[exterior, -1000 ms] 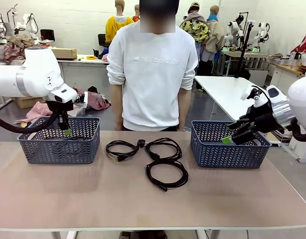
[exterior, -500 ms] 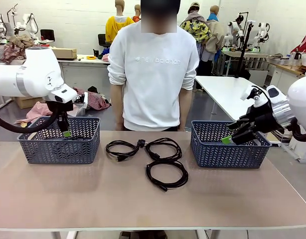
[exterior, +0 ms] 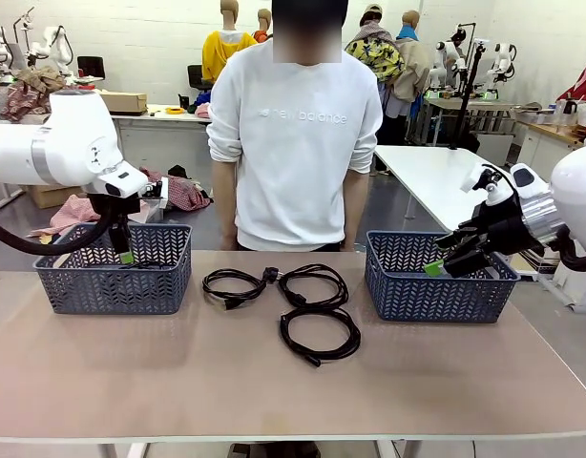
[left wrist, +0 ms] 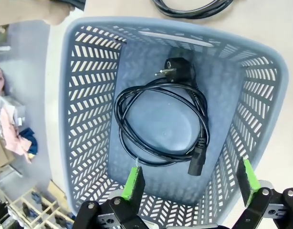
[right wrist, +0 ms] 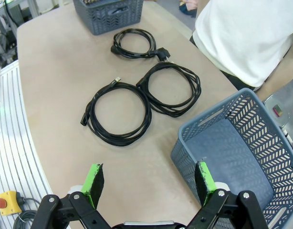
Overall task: Organize the cables according to human instructions.
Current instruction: Pick up a bundle of cables and place it in the basket indicated by the human.
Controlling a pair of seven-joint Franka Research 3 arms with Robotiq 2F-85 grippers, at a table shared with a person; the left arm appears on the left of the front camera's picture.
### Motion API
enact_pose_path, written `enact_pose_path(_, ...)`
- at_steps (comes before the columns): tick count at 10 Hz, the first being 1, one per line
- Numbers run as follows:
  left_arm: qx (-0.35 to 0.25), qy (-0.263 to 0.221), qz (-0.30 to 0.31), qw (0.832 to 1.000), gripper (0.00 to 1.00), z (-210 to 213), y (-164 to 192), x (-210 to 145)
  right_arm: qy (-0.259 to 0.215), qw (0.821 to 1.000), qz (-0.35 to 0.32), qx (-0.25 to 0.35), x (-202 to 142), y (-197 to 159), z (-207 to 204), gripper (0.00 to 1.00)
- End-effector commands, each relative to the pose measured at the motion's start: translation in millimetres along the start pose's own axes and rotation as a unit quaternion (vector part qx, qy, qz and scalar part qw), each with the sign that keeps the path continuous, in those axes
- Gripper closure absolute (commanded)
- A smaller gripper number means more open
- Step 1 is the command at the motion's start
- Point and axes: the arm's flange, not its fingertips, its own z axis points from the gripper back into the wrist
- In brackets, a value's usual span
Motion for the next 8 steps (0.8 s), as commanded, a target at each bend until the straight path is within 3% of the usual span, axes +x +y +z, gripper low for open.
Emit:
enact_pose_path(1,0.002,-0.004,0.01,1.0,0.0,3.0,5.0,0.4,-0.012,1.0,0.008,0.005,-1.2,-4.1,-2.6,0.0)
enact_pose_path(8,0.0,-0.002,0.003,1.0,0.0,0.2,-0.9,2.8,-0.012,1.0,0.008,0.005,-1.2,-4.1,-2.6,0.0)
